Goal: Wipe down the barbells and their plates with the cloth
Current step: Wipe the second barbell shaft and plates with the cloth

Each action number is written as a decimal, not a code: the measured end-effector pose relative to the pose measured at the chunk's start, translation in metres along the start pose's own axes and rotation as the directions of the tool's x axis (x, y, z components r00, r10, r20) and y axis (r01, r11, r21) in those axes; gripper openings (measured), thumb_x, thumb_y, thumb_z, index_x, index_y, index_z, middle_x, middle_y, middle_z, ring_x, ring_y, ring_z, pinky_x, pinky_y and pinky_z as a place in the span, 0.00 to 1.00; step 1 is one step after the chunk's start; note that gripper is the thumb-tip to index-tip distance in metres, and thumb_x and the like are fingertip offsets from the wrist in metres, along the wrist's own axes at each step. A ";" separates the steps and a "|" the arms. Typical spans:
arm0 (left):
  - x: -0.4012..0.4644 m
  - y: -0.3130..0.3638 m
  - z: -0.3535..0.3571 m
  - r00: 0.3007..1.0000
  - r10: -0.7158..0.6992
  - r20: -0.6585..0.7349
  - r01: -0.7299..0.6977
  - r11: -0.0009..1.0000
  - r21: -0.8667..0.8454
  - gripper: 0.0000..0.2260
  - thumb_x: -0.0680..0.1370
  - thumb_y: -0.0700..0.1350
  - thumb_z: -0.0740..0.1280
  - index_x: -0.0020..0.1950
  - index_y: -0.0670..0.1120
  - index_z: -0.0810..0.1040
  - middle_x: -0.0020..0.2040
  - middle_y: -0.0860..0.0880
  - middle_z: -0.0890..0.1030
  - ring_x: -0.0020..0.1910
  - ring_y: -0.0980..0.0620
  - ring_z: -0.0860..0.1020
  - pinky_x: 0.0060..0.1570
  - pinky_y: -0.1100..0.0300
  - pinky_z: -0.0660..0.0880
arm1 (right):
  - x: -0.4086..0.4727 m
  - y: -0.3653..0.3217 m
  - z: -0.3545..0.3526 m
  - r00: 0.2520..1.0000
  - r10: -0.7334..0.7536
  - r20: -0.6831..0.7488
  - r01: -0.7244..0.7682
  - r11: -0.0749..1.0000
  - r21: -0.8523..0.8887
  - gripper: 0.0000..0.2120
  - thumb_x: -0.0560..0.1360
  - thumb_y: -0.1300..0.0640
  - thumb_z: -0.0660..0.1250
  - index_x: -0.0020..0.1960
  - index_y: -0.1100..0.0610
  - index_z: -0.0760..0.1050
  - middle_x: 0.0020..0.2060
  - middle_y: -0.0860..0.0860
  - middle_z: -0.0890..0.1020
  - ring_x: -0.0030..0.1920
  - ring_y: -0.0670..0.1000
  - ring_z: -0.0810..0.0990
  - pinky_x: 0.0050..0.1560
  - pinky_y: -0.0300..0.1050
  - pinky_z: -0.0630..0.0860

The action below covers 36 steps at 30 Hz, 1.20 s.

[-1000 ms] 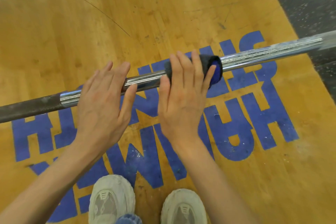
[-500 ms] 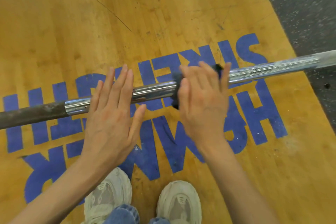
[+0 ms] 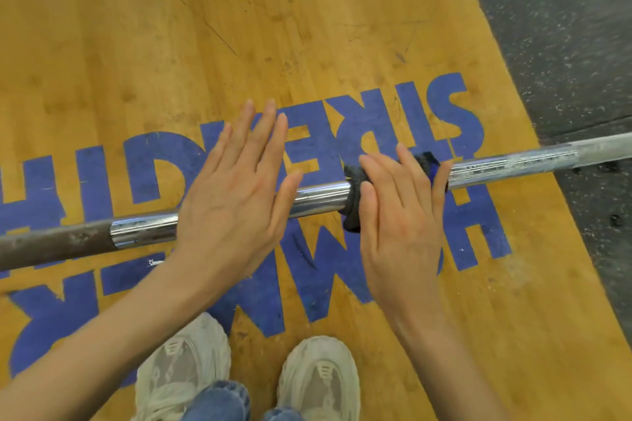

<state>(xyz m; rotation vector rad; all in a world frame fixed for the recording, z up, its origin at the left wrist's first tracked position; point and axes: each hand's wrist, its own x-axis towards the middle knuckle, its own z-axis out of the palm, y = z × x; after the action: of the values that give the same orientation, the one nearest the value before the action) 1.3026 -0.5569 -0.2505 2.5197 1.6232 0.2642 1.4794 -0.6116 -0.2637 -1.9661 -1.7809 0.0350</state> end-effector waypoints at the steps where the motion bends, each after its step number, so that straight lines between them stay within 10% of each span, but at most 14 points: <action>1: -0.003 0.001 0.002 1.000 0.005 0.018 -0.006 0.999 0.031 0.30 0.86 0.56 0.43 0.79 0.37 0.61 0.80 0.41 0.62 0.80 0.42 0.55 0.78 0.50 0.50 | -0.004 -0.001 0.000 1.000 -0.003 0.001 0.003 1.000 0.005 0.20 0.86 0.55 0.50 0.64 0.60 0.79 0.62 0.52 0.81 0.73 0.57 0.71 0.81 0.54 0.44; 9: -0.020 0.011 0.002 0.999 0.022 0.036 -0.025 0.996 0.085 0.29 0.86 0.54 0.43 0.79 0.36 0.62 0.80 0.41 0.61 0.81 0.42 0.55 0.79 0.46 0.52 | -0.008 0.017 -0.021 0.965 -0.182 0.187 0.204 0.973 -0.105 0.21 0.86 0.54 0.50 0.66 0.60 0.78 0.63 0.52 0.81 0.72 0.56 0.73 0.80 0.55 0.43; 13: -0.029 0.015 0.002 1.000 0.024 -0.001 -0.024 0.996 0.089 0.28 0.86 0.53 0.46 0.79 0.37 0.63 0.80 0.41 0.61 0.81 0.42 0.55 0.79 0.46 0.51 | -0.014 -0.008 -0.013 0.989 0.019 0.148 -0.011 0.999 -0.053 0.23 0.86 0.54 0.48 0.63 0.59 0.80 0.61 0.51 0.82 0.72 0.55 0.73 0.80 0.57 0.44; 16: -0.035 0.017 0.002 0.999 0.038 0.000 -0.038 0.995 0.092 0.27 0.86 0.53 0.47 0.79 0.37 0.63 0.80 0.42 0.60 0.81 0.42 0.55 0.79 0.47 0.51 | -0.020 -0.021 -0.010 0.963 -0.174 0.206 0.183 0.983 -0.024 0.20 0.85 0.54 0.50 0.58 0.58 0.81 0.56 0.51 0.83 0.69 0.55 0.76 0.80 0.54 0.45; 22: -0.046 0.023 0.003 0.997 0.073 -0.001 -0.072 0.992 0.107 0.27 0.87 0.53 0.44 0.78 0.38 0.64 0.80 0.42 0.60 0.81 0.43 0.54 0.79 0.46 0.52 | -0.005 0.005 -0.025 0.978 0.006 0.209 0.062 0.947 -0.316 0.16 0.82 0.58 0.51 0.37 0.56 0.69 0.32 0.49 0.66 0.39 0.57 0.69 0.79 0.63 0.50; 26: -0.051 0.023 0.003 0.996 0.091 0.007 -0.091 0.990 0.109 0.27 0.87 0.53 0.44 0.78 0.38 0.65 0.80 0.42 0.61 0.81 0.43 0.54 0.78 0.46 0.52 | 0.002 -0.019 -0.007 0.960 -0.160 0.228 0.213 0.949 -0.233 0.22 0.82 0.60 0.46 0.30 0.57 0.63 0.24 0.50 0.65 0.29 0.55 0.64 0.74 0.64 0.64; 29: -0.054 0.023 0.002 0.996 0.092 -0.001 -0.091 0.991 0.100 0.27 0.86 0.53 0.46 0.78 0.38 0.65 0.80 0.42 0.61 0.81 0.42 0.55 0.79 0.46 0.52 | -0.039 -0.007 -0.018 0.974 -0.113 0.198 0.130 0.989 -0.071 0.22 0.85 0.56 0.49 0.52 0.57 0.82 0.48 0.50 0.83 0.54 0.54 0.80 0.79 0.57 0.57; 32: -0.052 0.025 0.003 0.996 0.092 0.001 -0.092 0.991 0.100 0.26 0.86 0.52 0.47 0.77 0.39 0.67 0.80 0.42 0.62 0.81 0.42 0.55 0.79 0.47 0.52 | -0.064 -0.005 -0.023 0.987 -0.113 0.111 0.114 0.994 -0.001 0.21 0.86 0.55 0.49 0.69 0.58 0.76 0.67 0.51 0.78 0.73 0.53 0.71 0.80 0.53 0.52; 34: -0.051 0.025 0.003 0.996 0.089 0.002 -0.089 0.991 0.102 0.26 0.86 0.52 0.47 0.77 0.39 0.68 0.80 0.42 0.62 0.80 0.42 0.56 0.78 0.47 0.52 | -0.041 -0.009 -0.015 0.989 -0.112 0.095 0.118 0.991 -0.059 0.16 0.84 0.57 0.55 0.51 0.57 0.82 0.47 0.51 0.84 0.52 0.55 0.80 0.71 0.52 0.68; 36: -0.050 0.024 0.002 0.996 0.086 0.017 -0.088 0.990 0.108 0.26 0.86 0.52 0.46 0.76 0.39 0.69 0.79 0.42 0.63 0.80 0.42 0.56 0.78 0.47 0.52 | -0.008 -0.014 -0.007 0.978 -0.180 0.110 0.197 0.964 -0.176 0.09 0.72 0.61 0.68 0.34 0.57 0.73 0.25 0.52 0.71 0.27 0.56 0.65 0.33 0.47 0.71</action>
<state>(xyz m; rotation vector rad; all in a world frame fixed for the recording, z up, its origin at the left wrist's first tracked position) 1.3043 -0.6121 -0.2516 2.6715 1.5664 0.1737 1.4677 -0.6208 -0.2545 -1.9381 -2.0929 -0.1088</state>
